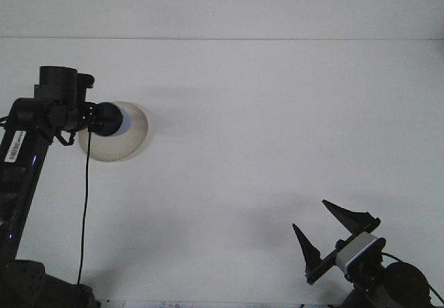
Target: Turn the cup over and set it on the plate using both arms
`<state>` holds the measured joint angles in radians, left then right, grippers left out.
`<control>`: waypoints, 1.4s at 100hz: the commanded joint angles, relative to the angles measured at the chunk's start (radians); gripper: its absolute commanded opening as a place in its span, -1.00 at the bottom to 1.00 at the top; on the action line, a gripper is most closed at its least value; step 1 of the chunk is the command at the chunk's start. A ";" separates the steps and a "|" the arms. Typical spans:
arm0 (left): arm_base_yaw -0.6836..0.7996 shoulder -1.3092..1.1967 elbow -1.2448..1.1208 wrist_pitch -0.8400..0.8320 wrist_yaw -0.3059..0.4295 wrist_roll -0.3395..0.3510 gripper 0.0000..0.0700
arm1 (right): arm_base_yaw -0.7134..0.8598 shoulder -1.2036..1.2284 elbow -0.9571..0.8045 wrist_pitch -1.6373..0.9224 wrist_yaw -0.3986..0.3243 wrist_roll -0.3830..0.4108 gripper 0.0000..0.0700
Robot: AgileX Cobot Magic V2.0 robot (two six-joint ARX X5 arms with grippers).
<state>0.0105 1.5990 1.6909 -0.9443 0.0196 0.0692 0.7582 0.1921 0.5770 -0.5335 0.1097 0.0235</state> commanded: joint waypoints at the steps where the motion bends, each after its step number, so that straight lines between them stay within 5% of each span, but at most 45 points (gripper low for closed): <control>1: 0.019 0.049 0.016 0.018 0.001 -0.027 -0.99 | 0.008 0.005 0.005 0.009 0.004 0.010 0.63; 74: 0.095 0.336 0.016 0.098 0.002 -0.032 -0.97 | 0.008 0.005 0.005 0.008 0.004 0.010 0.63; 83: 0.095 0.335 0.016 0.101 0.002 -0.033 -0.78 | 0.008 0.005 0.005 0.008 0.004 0.010 0.63; 95: 0.095 0.335 0.017 0.103 0.006 -0.037 0.09 | 0.008 0.005 0.004 0.008 0.004 0.010 0.63; 101: 0.095 0.335 0.017 0.109 0.007 -0.037 0.34 | 0.008 0.005 0.004 0.008 0.004 0.010 0.63; 121: 0.095 0.335 0.040 0.108 0.009 -0.045 0.36 | 0.008 0.005 0.004 0.008 0.004 0.010 0.63; 140: 0.102 0.300 0.091 0.101 0.108 -0.061 0.36 | 0.008 0.005 0.004 0.008 0.004 0.010 0.63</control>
<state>0.1074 1.9045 1.7489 -0.8474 0.1081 0.0311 0.7582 0.1921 0.5770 -0.5339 0.1097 0.0238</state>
